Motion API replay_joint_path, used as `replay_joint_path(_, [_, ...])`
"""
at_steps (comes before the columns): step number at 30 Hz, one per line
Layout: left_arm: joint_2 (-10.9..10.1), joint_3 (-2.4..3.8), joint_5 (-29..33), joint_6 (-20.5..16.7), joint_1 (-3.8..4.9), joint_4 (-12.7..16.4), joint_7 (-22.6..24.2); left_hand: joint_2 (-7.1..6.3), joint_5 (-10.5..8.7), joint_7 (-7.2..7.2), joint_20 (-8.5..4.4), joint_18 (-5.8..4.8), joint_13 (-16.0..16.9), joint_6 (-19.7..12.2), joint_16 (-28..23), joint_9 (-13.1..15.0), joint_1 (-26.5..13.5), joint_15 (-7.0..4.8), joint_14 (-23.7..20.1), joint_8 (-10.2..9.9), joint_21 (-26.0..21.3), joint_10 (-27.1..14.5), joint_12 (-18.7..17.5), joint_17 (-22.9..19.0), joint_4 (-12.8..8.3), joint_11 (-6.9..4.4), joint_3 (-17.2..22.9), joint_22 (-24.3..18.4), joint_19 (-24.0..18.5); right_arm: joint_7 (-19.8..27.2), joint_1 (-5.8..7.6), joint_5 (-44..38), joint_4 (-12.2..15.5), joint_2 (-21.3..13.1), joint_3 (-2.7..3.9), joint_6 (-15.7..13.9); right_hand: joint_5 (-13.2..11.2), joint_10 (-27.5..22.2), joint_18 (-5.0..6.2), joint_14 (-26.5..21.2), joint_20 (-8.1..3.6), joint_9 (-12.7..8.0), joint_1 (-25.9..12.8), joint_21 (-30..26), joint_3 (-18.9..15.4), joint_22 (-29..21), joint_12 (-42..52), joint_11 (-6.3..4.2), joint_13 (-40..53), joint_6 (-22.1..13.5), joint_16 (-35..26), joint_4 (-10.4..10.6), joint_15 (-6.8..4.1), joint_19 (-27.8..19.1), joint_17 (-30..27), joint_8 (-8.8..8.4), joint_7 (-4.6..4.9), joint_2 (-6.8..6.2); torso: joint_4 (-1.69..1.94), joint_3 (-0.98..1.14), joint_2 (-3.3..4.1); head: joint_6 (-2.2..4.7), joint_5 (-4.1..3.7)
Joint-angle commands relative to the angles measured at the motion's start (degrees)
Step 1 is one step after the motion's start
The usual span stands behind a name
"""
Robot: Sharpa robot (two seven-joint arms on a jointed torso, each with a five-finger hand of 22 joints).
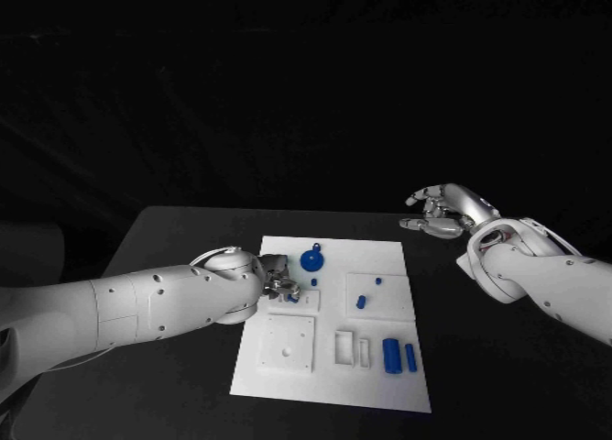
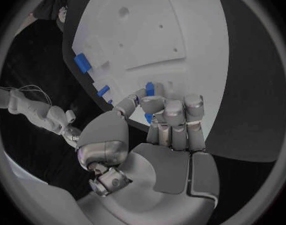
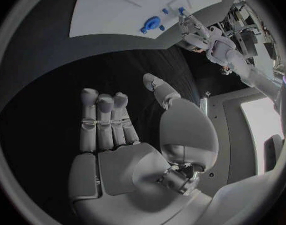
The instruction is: Assemble the parts on the task board
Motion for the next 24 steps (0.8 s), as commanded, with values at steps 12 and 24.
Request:
replay_joint_path(12, [0.18, -0.07, 0.02, -0.42, -0.34, 0.68, 1.05, -0.87, -2.31, -3.63, -6.42, 0.52, -0.46, 7.85, 0.29, 0.15, 0.92, -2.39, 2.21, 0.37, 0.13, -0.44, 0.49, -0.24, 0.73, -0.71, 6.59, -0.2, 0.57, 0.13, 0.0, -0.12, -0.01, 0.12, 0.03, 0.89, 0.4, -0.27, 4.14, -0.47, 0.33, 0.05, 0.36, -0.39, -0.29, 0.05, -0.01, 0.04, -0.1, -0.26, 0.28, 0.16, -0.15, -0.17, -0.14, 0.37, 0.68, 0.21, 0.01, -0.02, 0.0, -0.05, 0.1])
replay_joint_path(24, [0.25, -0.06, 0.45, -1.08, -0.35, 0.84, 1.47, -2.28, -8.87, -4.22, -6.39, 0.49, -0.93, 9.49, 0.76, 0.1, 2.76, -2.23, 2.34, 1.91, 0.16, -0.46, 1.13, -0.39, 2.53, -1.24, 6.29, -0.26, 0.59, 0.15, 0.0, -0.1, -0.16, 0.3, 0.03, 1.0, 0.47, -0.28, 4.14, -0.48, 0.34, 0.05, 0.32, -0.4, -0.32, 0.06, 0.01, 0.04, -0.13, -0.27, 0.31, 0.21, -0.14, -0.18, -0.18, 0.37, 0.68, 0.23, 0.0, 0.01, 0.01, -0.1, 0.15])
